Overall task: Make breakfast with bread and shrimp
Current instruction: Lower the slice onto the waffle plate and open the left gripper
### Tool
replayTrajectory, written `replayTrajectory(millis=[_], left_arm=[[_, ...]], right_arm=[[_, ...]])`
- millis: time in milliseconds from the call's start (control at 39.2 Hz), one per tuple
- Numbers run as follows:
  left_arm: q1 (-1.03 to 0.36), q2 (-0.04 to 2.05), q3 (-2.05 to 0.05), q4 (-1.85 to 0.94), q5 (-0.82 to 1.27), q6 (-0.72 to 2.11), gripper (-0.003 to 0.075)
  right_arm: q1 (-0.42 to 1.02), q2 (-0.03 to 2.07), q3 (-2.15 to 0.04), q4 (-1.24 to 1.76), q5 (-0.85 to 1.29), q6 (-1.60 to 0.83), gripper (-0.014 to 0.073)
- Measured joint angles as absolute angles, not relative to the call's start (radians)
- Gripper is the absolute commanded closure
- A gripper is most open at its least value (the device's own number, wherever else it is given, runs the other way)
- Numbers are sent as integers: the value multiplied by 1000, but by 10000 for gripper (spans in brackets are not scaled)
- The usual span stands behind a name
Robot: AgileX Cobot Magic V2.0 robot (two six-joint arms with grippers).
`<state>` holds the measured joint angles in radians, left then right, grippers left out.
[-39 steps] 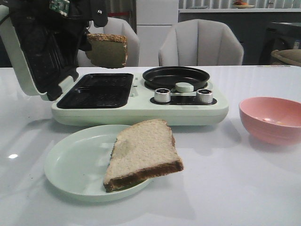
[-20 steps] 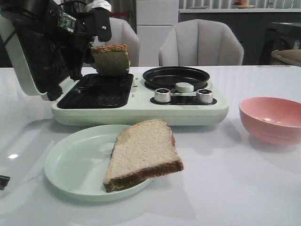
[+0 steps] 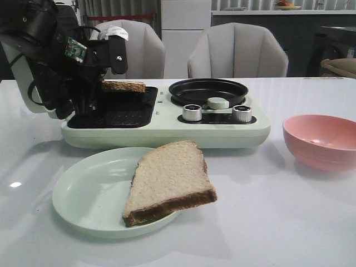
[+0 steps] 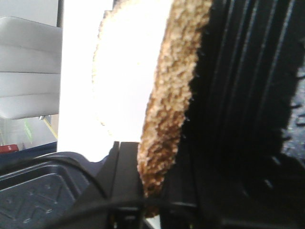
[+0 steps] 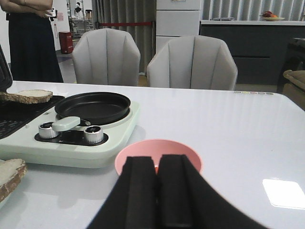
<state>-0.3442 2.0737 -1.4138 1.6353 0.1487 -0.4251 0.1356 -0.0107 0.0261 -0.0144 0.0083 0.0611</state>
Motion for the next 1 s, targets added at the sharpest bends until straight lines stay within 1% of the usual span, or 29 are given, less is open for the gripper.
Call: replayTrajectory(millis=[204, 281, 332, 383, 460, 511, 536, 562, 613, 868, 996], left_arm=[[-344, 2074, -1405, 1635, 116, -425, 592], [-344, 2074, -1405, 1635, 109, -426, 548], [-344, 2074, -1405, 1635, 103, -429, 489], [-344, 2074, -1405, 1635, 94, -437, 412], [-344, 2074, -1405, 1635, 88, -458, 277], [-344, 2074, -1405, 1635, 88, -472, 172], [-344, 2074, -1405, 1637, 88, -479, 136], [-344, 2074, -1407, 1637, 91, -484, 118], [-344, 2072, -1409, 1637, 97, -490, 108], [-357, 2061, -1414, 1637, 147, -501, 157], [-375, 2056, -1412, 1589, 147, -501, 157]], right_arm=[[136, -11, 26, -14, 8, 61, 462], [136, -11, 26, -14, 8, 61, 462], [136, -11, 26, -14, 8, 61, 462], [136, -11, 26, -14, 8, 61, 462], [136, -11, 26, -14, 8, 61, 462], [136, -11, 26, -14, 8, 61, 462], [136, -11, 26, -14, 8, 61, 462], [136, -11, 26, -14, 8, 61, 462], [136, -11, 26, -14, 8, 61, 462], [136, -11, 26, -14, 8, 61, 462], [136, -11, 26, -14, 8, 61, 462]])
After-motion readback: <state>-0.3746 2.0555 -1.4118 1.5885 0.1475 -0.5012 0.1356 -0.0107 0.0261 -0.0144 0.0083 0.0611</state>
